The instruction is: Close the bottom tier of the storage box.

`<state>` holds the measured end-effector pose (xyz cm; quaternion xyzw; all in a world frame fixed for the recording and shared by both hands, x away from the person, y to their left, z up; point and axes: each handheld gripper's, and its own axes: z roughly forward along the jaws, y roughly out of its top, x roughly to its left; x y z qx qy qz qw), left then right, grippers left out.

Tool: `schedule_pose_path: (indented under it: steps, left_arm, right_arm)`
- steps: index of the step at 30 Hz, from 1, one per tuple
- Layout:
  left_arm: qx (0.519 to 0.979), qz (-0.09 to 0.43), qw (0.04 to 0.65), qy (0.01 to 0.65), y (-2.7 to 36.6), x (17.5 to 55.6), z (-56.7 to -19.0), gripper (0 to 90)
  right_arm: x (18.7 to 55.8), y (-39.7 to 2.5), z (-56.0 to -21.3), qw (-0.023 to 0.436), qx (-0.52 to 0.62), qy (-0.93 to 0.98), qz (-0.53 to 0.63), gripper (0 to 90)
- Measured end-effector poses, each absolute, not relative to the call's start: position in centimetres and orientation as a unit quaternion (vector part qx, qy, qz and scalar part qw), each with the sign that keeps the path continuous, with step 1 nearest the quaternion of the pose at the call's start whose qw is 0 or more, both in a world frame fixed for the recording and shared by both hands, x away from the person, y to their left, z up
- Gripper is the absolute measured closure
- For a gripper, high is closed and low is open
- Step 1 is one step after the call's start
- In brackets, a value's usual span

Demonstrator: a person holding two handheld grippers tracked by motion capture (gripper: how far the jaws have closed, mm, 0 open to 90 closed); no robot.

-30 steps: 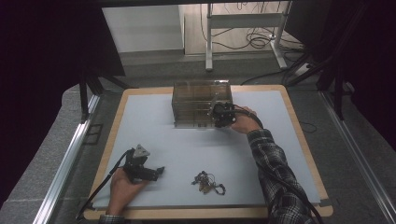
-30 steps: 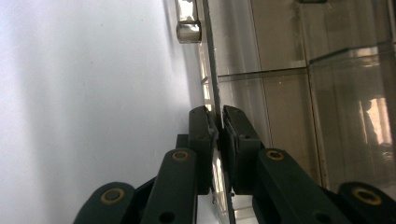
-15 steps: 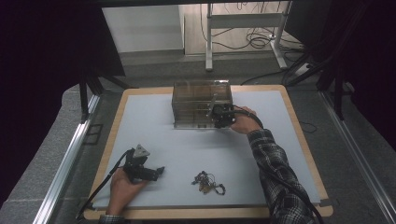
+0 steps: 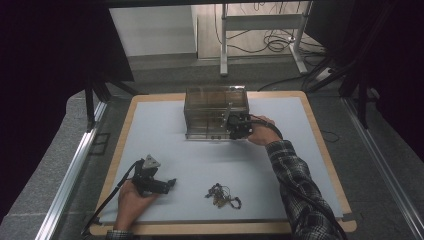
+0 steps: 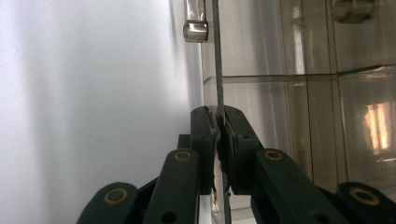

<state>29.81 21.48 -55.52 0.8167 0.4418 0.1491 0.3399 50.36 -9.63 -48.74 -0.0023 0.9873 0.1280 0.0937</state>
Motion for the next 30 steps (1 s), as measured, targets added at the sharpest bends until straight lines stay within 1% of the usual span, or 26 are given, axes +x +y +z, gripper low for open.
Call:
schedule_pose_path:
  steps: [30]
  left_arm:
    - [0.816, 0.149, 0.341, 0.442, 21.5, 29.8, -55.5, 0.0]
  right_arm:
    - [48.0, -10.2, -48.8, 0.09, -0.029, 0.987, 0.13, 83.4]
